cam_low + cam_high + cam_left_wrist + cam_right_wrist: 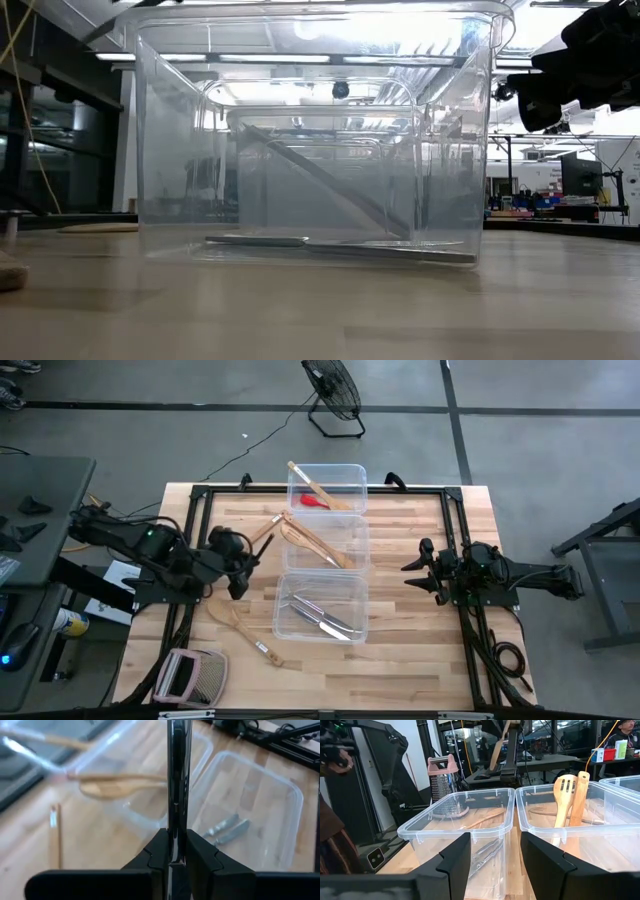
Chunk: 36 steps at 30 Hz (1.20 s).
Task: Pick & Place Kitchen Items
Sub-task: Put the silver knife into the bottom transparent bin
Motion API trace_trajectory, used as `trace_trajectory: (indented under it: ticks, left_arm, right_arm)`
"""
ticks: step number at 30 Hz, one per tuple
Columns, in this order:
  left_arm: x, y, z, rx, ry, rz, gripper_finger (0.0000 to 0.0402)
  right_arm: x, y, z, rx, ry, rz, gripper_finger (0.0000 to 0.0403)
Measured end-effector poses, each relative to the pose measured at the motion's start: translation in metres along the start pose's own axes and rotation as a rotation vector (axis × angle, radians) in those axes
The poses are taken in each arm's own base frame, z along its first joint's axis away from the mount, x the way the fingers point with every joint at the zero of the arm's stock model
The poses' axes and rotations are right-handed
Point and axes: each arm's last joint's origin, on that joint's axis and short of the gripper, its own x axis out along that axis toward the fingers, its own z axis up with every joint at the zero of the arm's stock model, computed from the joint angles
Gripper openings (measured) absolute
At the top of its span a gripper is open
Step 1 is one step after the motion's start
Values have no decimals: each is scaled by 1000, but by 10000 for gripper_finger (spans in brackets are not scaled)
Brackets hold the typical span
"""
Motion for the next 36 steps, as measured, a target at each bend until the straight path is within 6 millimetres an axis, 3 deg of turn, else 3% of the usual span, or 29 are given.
trace_trajectory:
  ticks: [5, 14, 22, 36]
  left_arm:
    - [2, -13, 15, 112, -64, 8, 38]
    - [23, -48, 32, 409, -153, -58, 38]
    - [45, -73, 33, 666, -172, -160, 38]
    - [81, -98, 23, 875, -159, -224, 38]
  right_arm:
    - [0, 0, 0, 0, 0, 0, 165]
    - [0, 0, 0, 0, 0, 1, 165]
    - [0, 0, 0, 0, 0, 0, 165]
    - [0, 0, 0, 0, 0, 0, 165]
